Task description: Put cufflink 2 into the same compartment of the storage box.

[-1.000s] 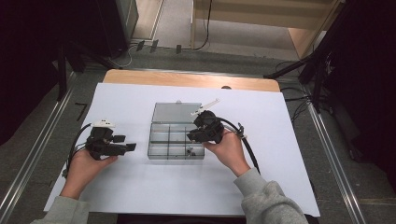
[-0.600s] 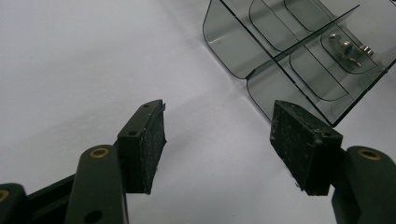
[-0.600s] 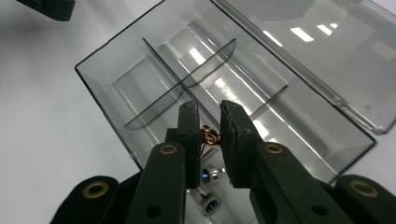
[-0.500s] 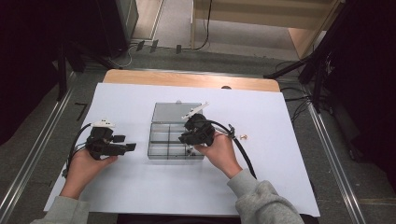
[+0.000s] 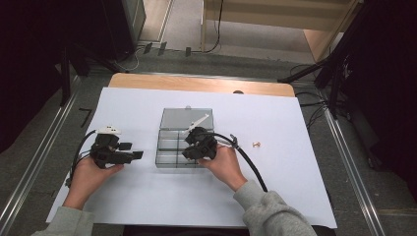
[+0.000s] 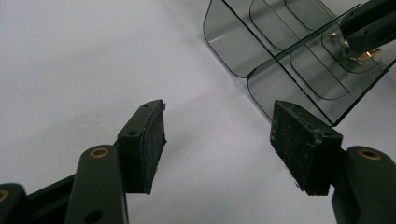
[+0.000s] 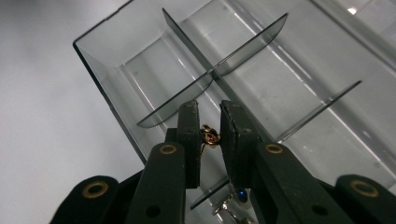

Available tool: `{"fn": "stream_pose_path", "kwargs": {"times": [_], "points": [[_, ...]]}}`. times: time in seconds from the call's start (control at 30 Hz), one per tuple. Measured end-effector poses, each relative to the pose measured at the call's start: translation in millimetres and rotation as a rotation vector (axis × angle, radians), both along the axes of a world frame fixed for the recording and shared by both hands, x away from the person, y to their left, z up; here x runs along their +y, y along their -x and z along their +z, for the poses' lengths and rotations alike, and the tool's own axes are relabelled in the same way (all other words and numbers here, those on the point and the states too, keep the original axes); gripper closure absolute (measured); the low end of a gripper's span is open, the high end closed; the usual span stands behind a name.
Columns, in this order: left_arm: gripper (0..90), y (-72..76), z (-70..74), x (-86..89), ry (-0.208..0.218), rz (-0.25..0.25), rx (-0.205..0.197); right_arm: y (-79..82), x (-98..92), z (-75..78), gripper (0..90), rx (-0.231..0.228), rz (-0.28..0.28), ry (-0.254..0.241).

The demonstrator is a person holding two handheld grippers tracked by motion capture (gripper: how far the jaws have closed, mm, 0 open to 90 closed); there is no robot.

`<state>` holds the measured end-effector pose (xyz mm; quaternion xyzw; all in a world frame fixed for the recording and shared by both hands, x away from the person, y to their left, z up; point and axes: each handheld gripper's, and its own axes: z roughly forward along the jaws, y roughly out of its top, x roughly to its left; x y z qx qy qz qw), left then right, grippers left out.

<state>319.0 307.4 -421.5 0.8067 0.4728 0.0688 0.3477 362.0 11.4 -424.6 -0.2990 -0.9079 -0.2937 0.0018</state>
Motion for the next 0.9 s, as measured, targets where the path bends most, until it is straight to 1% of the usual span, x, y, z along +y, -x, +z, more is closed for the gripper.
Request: {"fn": "stream_pose_path", "kwargs": {"times": [0.07, 0.23, 0.37, 0.53, 0.57, 0.7, 0.83, 0.9], "points": [[36.5, 0.0, -0.2, 0.0, -0.002, -0.001, 0.001, 0.3, 1.4, -3.4, 80.2, 0.012, 0.012, 0.005], [36.5, -0.2, -0.7, -0.2, -0.008, 0.002, 0.004, 0.4, 2.7, -8.9, 80.1, 0.022, 0.018, 0.014], [36.5, -0.3, -0.9, -0.3, -0.008, -0.001, 0.003, 0.6, 3.6, -13.7, 79.9, 0.042, 0.014, 0.019], [36.5, -0.2, -0.7, -0.3, -0.007, 0.0, 0.003, 1.4, 5.2, -16.1, 79.5, 0.044, 0.027, 0.03], [36.5, -0.3, -0.8, -0.3, -0.007, 0.0, 0.003, 1.7, 5.8, -16.6, 79.4, 0.051, 0.019, 0.027], [36.5, -0.6, -0.9, -0.4, -0.009, -0.001, 0.005, 1.1, 6.0, -18.1, 78.7, 0.053, 0.018, 0.03], [36.4, -1.1, -1.4, -0.6, -0.01, -0.005, 0.005, 0.1, 4.8, -16.9, 75.4, 0.045, 0.019, 0.035], [36.4, -1.2, -1.5, -0.9, -0.011, -0.004, 0.006, 0.1, 4.1, -15.6, 75.1, 0.039, 0.008, 0.029]]}}
